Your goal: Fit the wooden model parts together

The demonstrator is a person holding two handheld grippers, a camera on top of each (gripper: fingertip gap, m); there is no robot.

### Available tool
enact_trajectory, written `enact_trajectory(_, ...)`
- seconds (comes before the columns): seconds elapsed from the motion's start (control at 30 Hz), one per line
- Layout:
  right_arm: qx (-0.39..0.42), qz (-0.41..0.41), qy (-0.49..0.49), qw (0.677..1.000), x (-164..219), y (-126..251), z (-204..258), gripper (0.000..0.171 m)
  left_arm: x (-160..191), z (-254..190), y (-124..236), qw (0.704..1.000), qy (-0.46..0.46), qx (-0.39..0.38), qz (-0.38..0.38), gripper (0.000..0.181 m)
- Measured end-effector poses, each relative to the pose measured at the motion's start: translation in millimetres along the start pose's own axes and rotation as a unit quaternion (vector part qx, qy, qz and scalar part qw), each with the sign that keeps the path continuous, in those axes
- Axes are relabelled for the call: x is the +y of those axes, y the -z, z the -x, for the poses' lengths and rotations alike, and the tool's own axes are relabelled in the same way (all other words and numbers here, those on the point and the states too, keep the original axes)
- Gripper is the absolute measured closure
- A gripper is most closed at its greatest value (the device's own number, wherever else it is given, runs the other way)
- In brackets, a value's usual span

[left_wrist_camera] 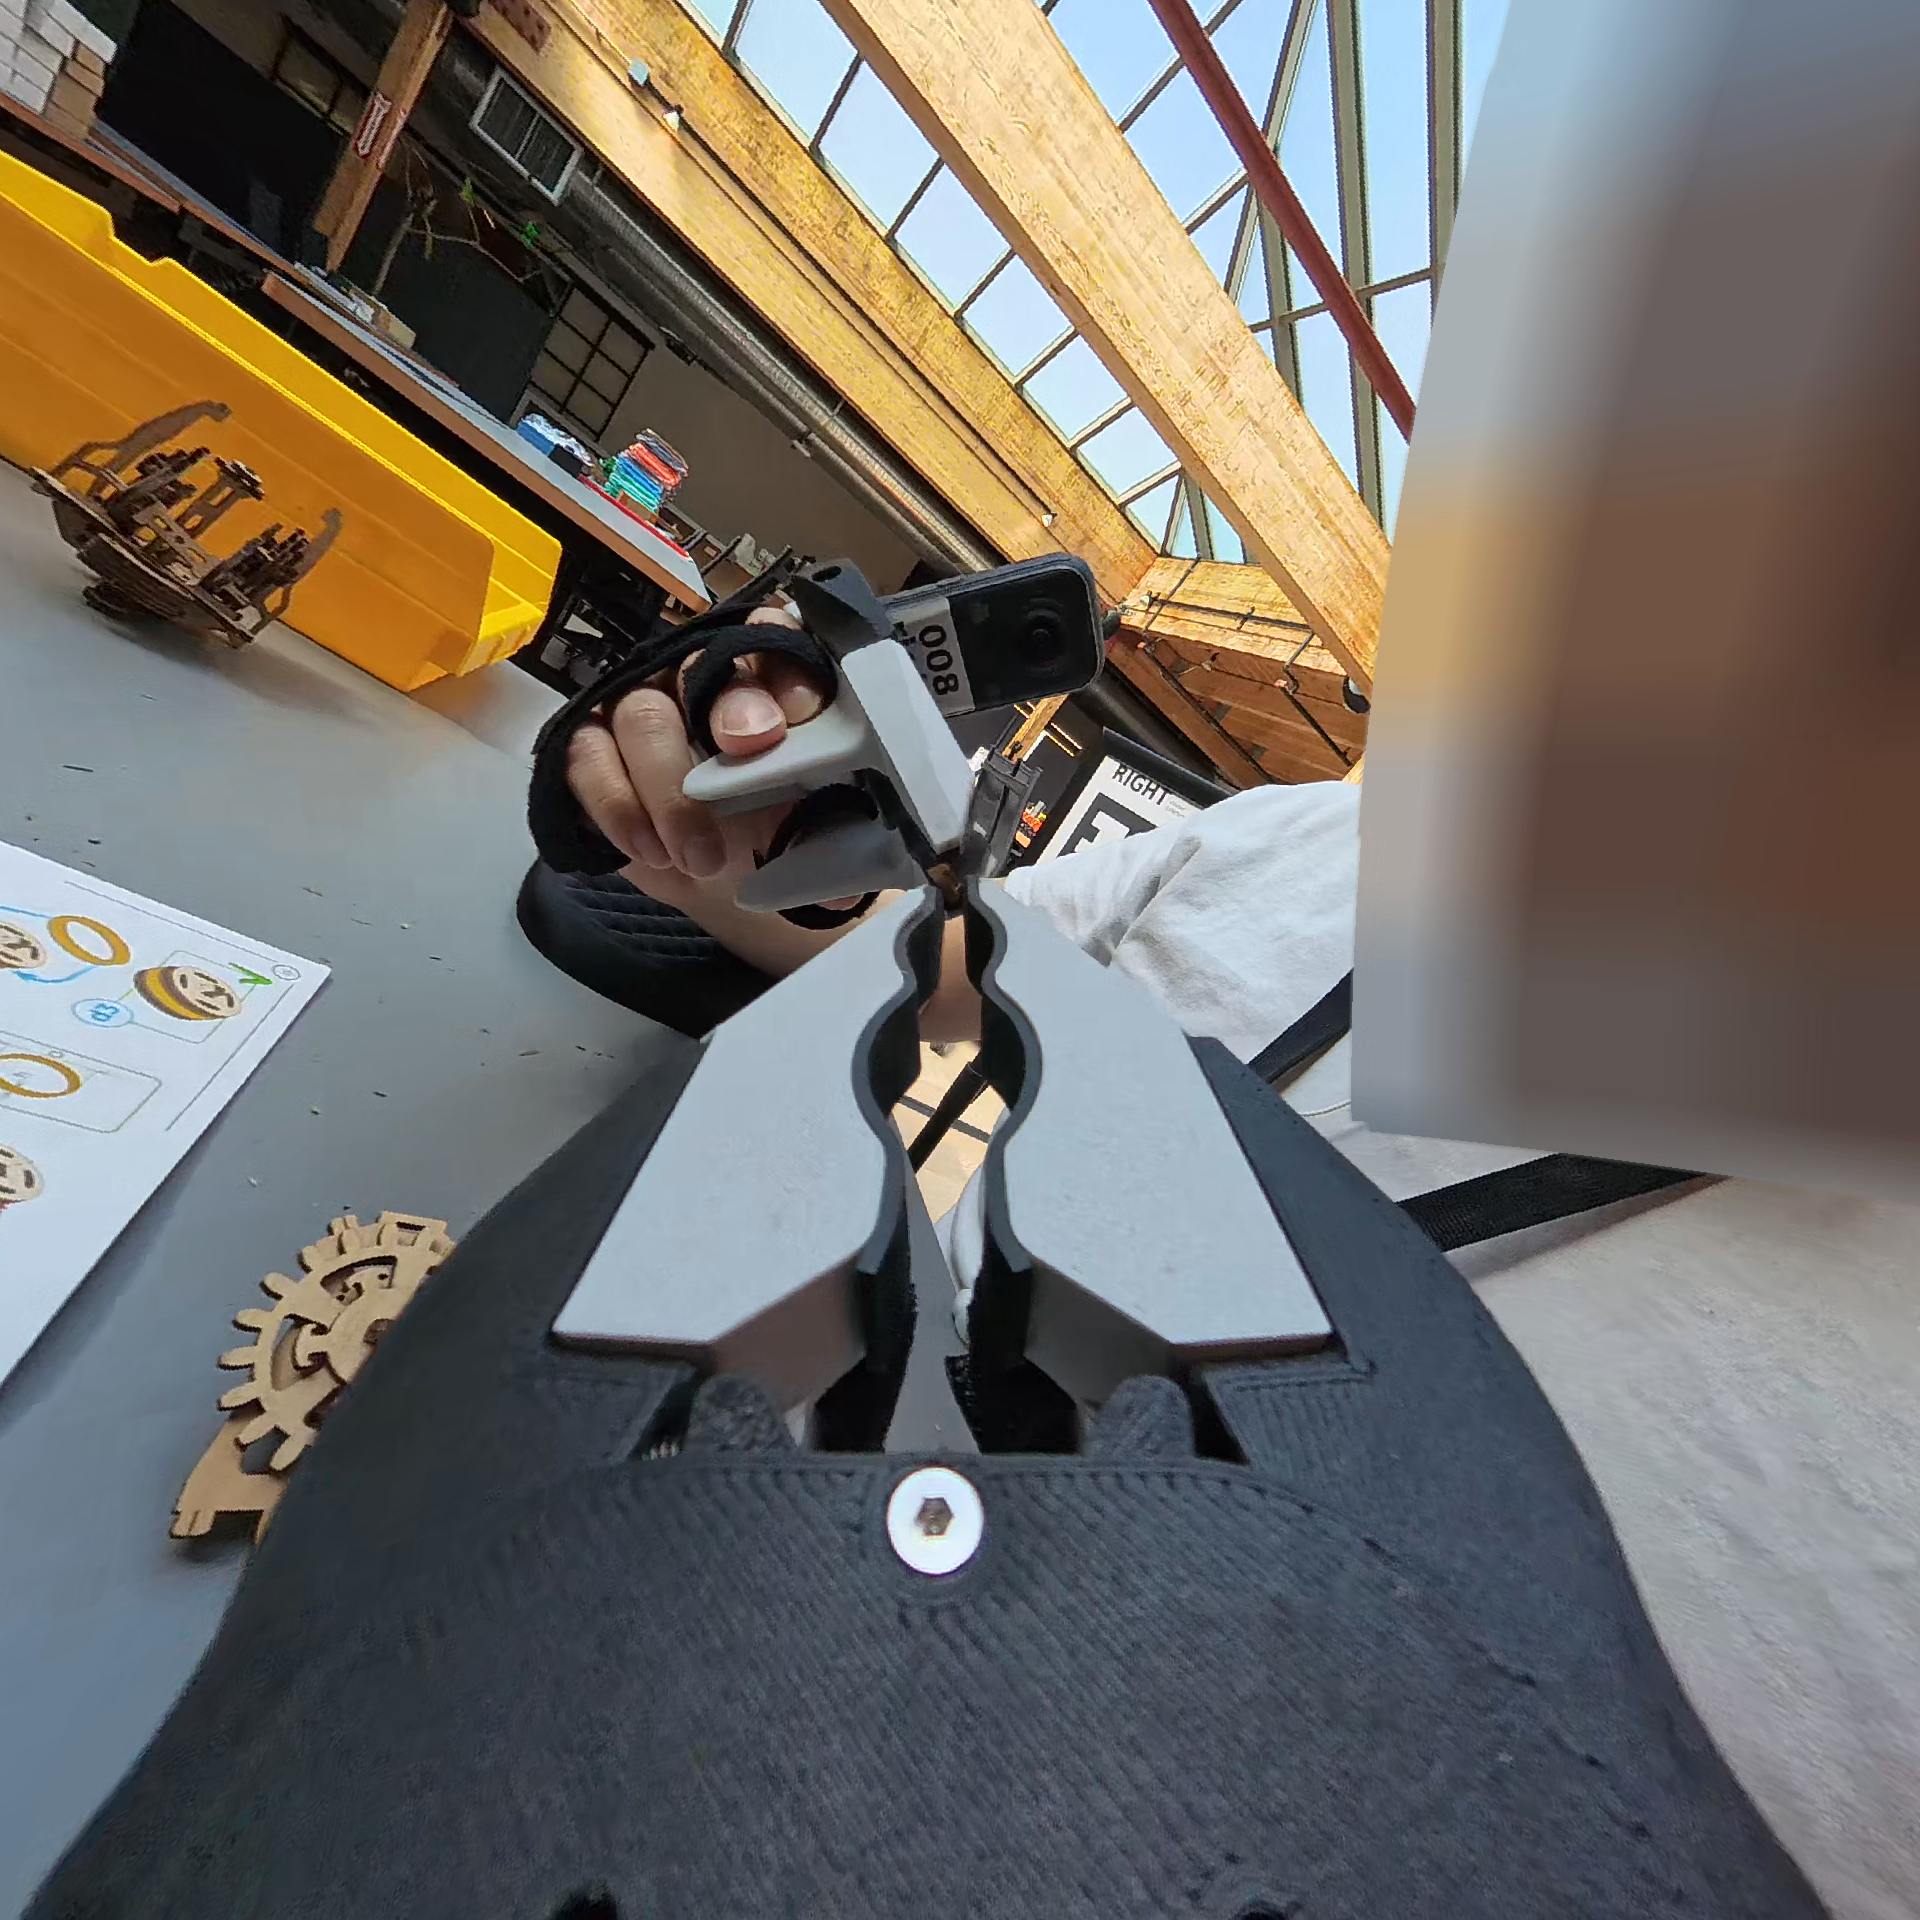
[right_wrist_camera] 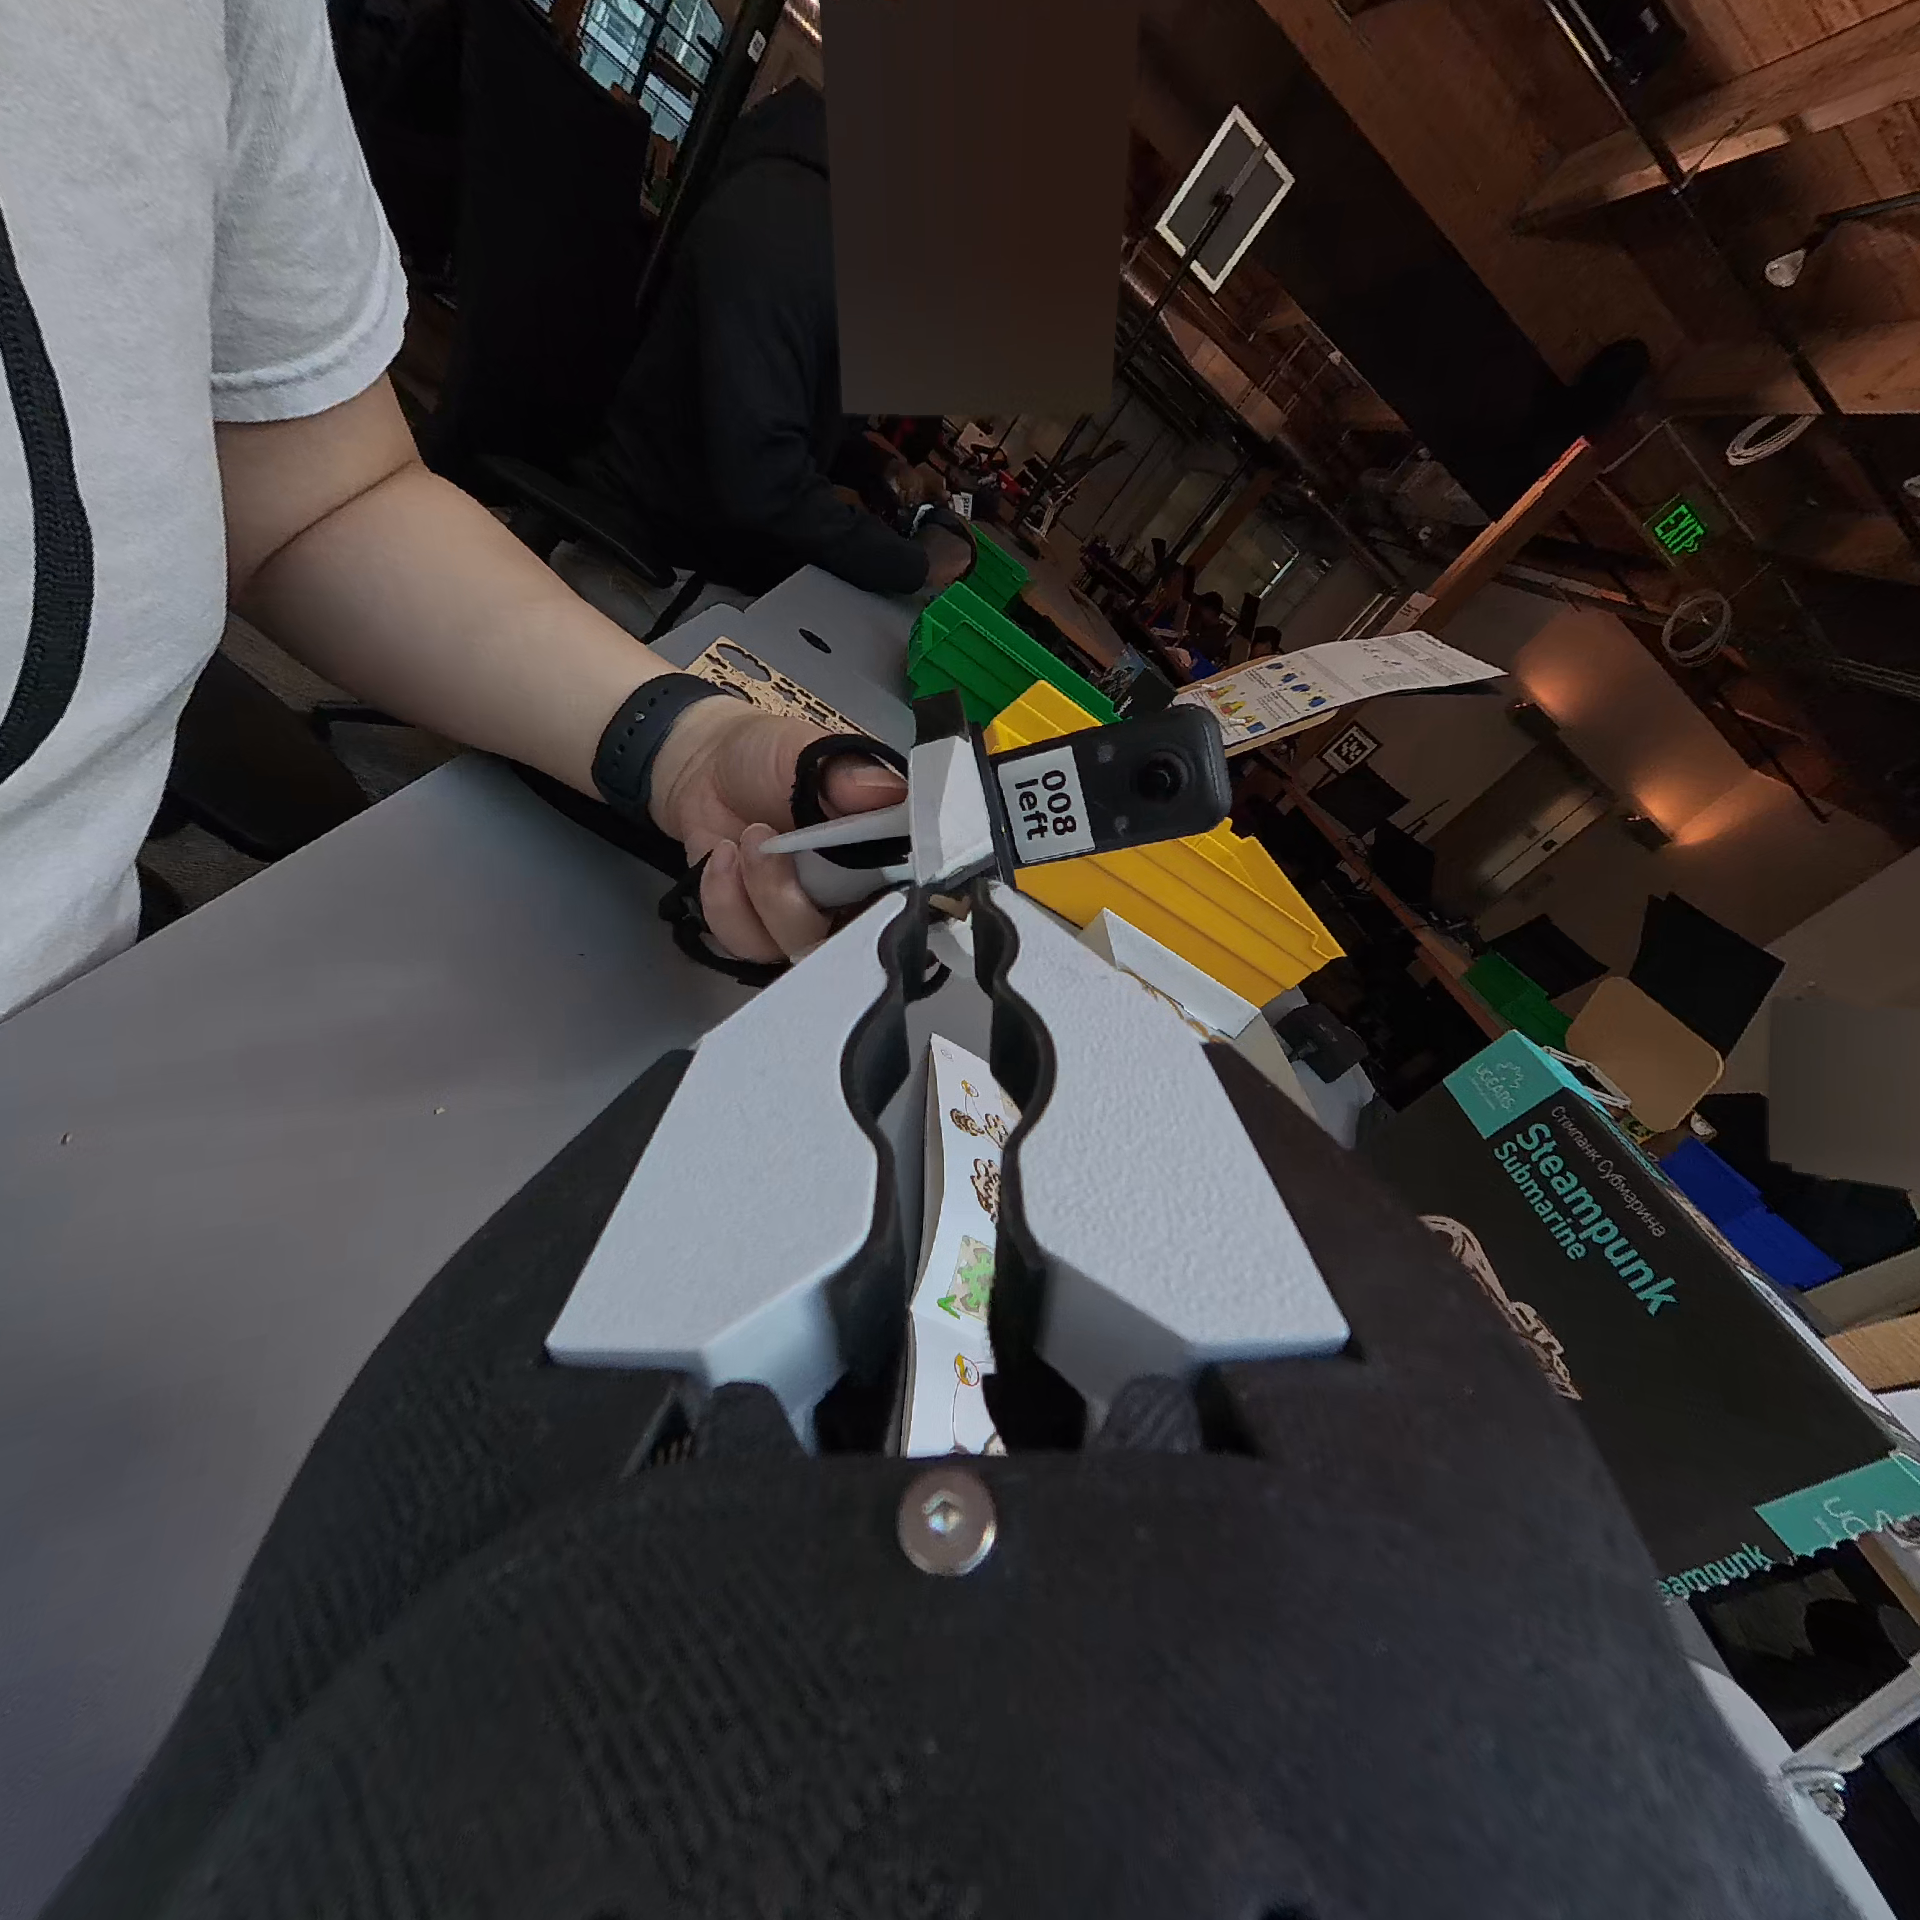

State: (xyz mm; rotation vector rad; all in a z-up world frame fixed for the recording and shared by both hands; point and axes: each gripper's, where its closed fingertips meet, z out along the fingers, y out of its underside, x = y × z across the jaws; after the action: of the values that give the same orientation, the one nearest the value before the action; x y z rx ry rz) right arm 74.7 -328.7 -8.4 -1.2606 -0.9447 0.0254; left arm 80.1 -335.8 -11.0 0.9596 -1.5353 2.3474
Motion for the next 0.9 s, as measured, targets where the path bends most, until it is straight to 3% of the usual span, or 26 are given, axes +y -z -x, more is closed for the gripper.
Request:
enact_trajectory(0.17, 0.015, 0.054, -0.020, 0.998, 17, 2, -9, 0.155, -2, 20, 6, 0.995, -0.051, -0.088, 0.005, 0.181)
enact_trajectory(0.27, 0.035, 0.110, -0.008, 0.993, 27, 4, -16, 0.155, -2, 41, 14, 0.972, -0.133, -0.193, 0.033, 0.181)
enact_trajectory(0.37, 0.050, 0.189, 0.037, 0.980, 44, 5, -18, 0.155, 0, 47, 17, 0.951, -0.185, -0.240, 0.057, 0.181)
enact_trajectory(0.47, 0.038, 0.231, 0.067, 0.970, 56, 1, -11, 0.155, 2, 46, 16, 0.954, -0.177, -0.234, 0.062, 0.181)
enact_trajectory(0.63, 0.023, 0.218, 0.053, 0.974, 55, -3, -3, 0.156, 8, 44, 12, 0.962, -0.155, -0.211, 0.071, 0.181)
enact_trajectory(0.8, -0.048, 0.133, -0.067, 0.988, 33, 4, 7, 0.157, 19, 32, 8, 0.982, -0.086, -0.144, 0.092, 0.181)
enact_trajectory(0.9, -0.108, 0.103, -0.138, 0.979, 29, 13, 14, 0.157, 37, 32, 6, 0.980, -0.053, -0.128, 0.140, 0.181)
